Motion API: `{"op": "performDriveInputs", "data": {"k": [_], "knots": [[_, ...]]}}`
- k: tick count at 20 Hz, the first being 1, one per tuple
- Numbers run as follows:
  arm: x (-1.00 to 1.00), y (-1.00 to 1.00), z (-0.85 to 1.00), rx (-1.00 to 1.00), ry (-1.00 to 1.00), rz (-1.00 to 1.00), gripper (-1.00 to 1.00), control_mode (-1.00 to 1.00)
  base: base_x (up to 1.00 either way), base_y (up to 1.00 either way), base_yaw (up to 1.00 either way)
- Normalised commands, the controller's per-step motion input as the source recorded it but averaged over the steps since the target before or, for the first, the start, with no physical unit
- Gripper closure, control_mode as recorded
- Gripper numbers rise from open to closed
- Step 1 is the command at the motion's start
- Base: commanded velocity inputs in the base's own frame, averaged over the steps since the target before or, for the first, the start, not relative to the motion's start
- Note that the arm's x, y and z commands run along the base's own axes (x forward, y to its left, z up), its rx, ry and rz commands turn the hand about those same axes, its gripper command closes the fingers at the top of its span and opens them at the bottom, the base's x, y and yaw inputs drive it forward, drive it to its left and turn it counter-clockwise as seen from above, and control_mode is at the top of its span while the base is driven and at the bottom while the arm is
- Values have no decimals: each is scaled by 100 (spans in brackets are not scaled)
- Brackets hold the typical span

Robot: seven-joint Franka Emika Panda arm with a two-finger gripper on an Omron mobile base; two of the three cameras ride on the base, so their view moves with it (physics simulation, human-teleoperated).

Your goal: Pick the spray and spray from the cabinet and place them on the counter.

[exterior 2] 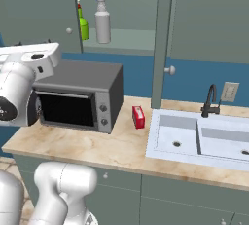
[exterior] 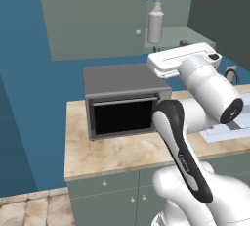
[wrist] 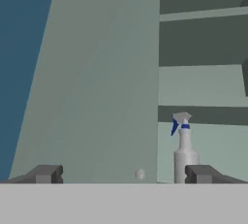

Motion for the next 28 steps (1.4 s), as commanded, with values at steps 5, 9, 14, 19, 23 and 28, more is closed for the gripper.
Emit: {"op": "performDriveInputs", "data": {"k": [5, 9, 14, 19, 23, 28], "knots": [[26, 0, 0, 0, 0, -1, -100, -100, 0, 0, 0], [15, 0, -1, 0, 0, -1, -100, -100, 0, 0, 0], [17, 0, -6, 0, 0, -1, -100, -100, 0, 0, 0], [22, 0, -8, 0, 0, -1, -100, -100, 0, 0, 0], [27, 0, -6, 0, 0, -2, -100, -100, 0, 0, 0], [27, 0, -6, 0, 0, -1, -100, -100, 0, 0, 0]]}}
